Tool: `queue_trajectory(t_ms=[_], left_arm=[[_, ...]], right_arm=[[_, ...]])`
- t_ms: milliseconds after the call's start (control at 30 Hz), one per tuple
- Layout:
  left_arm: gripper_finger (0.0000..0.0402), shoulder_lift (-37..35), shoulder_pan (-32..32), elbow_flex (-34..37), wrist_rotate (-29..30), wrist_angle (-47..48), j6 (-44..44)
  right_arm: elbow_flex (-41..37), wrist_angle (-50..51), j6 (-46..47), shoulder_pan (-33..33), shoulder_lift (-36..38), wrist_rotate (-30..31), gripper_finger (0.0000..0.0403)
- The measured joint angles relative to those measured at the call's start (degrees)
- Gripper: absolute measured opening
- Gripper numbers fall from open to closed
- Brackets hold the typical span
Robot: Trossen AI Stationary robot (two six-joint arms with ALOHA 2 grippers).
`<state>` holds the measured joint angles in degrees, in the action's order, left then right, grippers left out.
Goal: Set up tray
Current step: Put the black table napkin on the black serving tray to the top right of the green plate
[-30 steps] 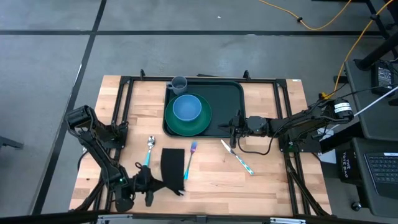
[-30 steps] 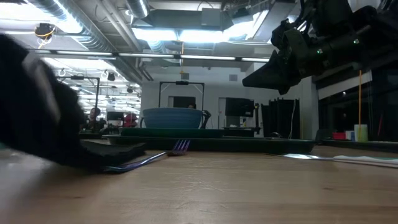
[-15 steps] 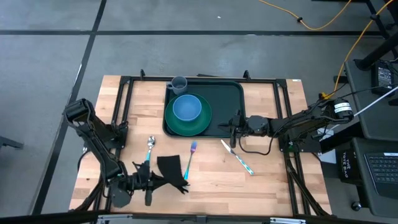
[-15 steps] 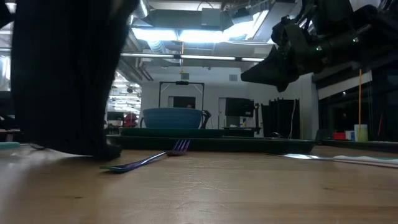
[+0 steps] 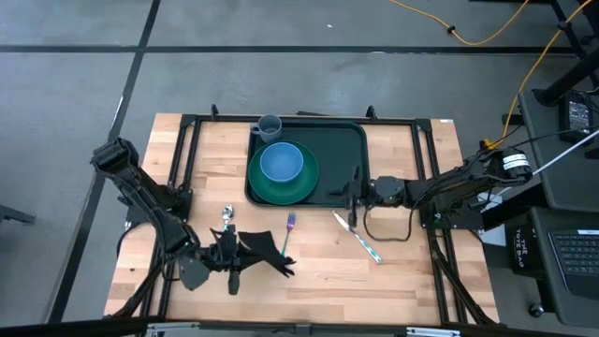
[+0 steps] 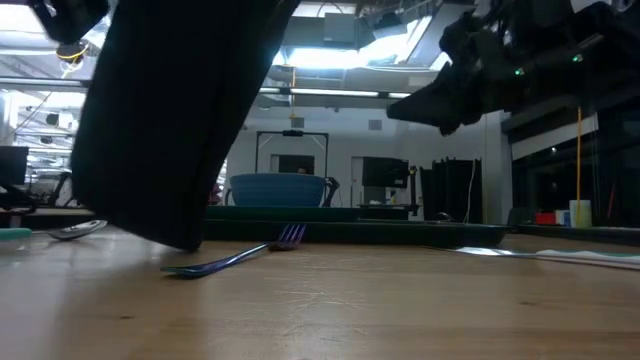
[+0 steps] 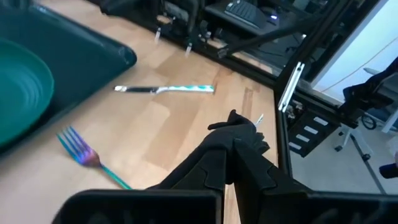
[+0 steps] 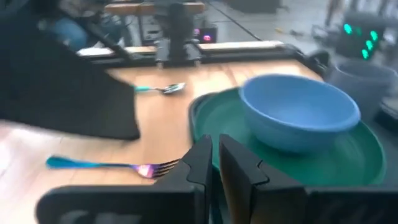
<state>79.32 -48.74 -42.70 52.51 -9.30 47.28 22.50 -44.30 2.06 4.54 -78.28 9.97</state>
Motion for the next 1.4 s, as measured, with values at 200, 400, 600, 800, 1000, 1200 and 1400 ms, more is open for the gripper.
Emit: queue_trajectory(t_ms=[200,400,600,800,1000,1200,1400], left_arm=[[0.0003,-4.9,1.97,0.0,-0.21,0.05,-7.27],[0.0003,-8.19,4.65,0.0,-0.17,0.29,-13.2],[0.0003,-9.68,8.56,0.0,-1.73,0.76,-17.78],[0.0003,-11.57,13.18,0.0,-2.49,4.35,-20.57],[0.0003,-13.3,16.71,0.0,-6.54,5.0,-21.73],[0.0003,-13.93,18.85,0.0,-7.7,5.07,-24.47],[0.0003,-13.93,21.63,0.0,-8.54,4.89,-27.98]], right_arm=[[2.84,-0.06,-9.54,1.97,-0.02,-0.01,0.0036],[5.63,-0.08,-11.64,2.08,-0.02,-0.12,0.0036],[7.61,-0.07,-18.8,2.09,-0.02,-0.1,0.0036],[8.31,-0.05,-24.06,2.08,-0.02,-2.47,0.0036],[8.31,-0.03,-24.87,2.08,-0.02,-3.93,0.0076],[8.31,-0.14,-25.01,2.08,-0.02,-6.56,0.0183],[8.33,-1.43,-24.86,2.1,-0.02,-10.63,0.0268]])
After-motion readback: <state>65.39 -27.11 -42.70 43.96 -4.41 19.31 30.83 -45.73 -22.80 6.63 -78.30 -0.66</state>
